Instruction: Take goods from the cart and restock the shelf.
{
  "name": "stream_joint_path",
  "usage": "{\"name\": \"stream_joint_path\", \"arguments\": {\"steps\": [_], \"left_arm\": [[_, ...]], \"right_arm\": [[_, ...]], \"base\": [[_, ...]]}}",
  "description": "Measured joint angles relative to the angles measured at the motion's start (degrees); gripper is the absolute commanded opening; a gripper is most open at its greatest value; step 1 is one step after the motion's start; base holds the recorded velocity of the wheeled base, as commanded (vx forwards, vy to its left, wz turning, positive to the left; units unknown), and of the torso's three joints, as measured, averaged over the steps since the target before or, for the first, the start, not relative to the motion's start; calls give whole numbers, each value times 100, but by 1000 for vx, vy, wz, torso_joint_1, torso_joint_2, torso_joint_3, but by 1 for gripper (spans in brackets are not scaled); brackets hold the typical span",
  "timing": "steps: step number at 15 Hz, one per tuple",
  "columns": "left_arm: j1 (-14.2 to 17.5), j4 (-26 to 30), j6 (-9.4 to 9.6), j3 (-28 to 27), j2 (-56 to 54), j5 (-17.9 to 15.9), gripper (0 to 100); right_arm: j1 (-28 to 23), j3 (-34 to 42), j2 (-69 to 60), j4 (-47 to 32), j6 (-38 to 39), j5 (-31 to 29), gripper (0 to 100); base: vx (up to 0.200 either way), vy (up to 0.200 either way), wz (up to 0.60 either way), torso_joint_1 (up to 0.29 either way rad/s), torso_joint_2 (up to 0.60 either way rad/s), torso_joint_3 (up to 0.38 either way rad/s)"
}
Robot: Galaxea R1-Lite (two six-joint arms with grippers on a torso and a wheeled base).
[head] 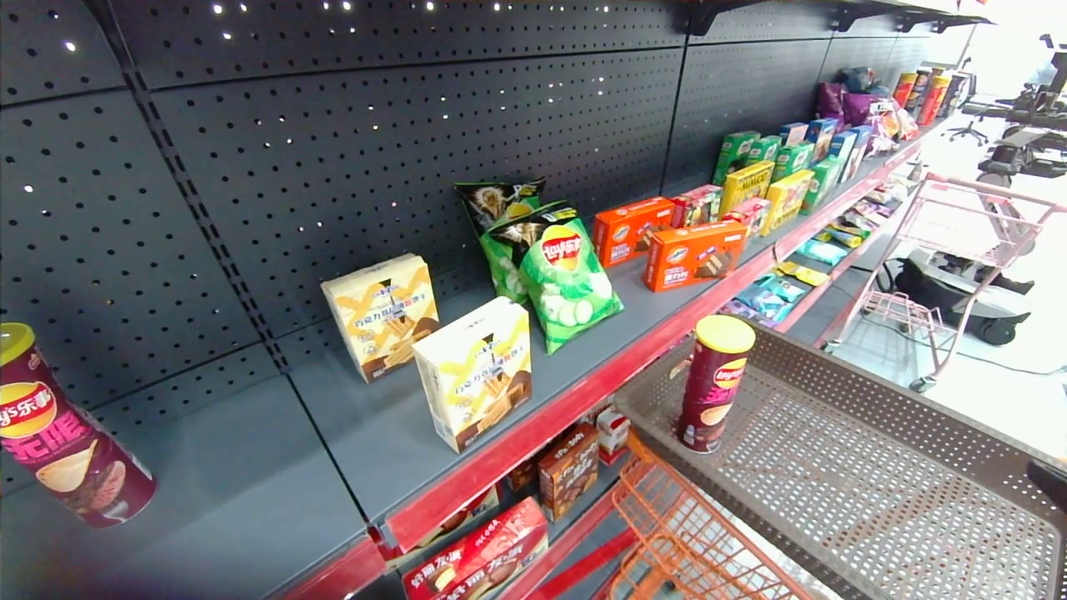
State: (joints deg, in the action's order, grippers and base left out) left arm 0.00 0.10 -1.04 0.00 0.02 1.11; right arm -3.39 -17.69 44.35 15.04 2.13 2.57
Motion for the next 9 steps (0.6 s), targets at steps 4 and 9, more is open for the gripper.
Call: {"name": "stream_joint_path", "arguments": {"steps": [4,9], "left_arm": [[0,0,0,0,0,0,100],[0,0,0,0,0,0,100]], "right_arm": [[102,-35,1052,861,-24,180,100],[396,-24,2859,3294,-132,1069,100]], "base": [[0,0,0,0,0,0],[0,0,0,0,0,0]]}}
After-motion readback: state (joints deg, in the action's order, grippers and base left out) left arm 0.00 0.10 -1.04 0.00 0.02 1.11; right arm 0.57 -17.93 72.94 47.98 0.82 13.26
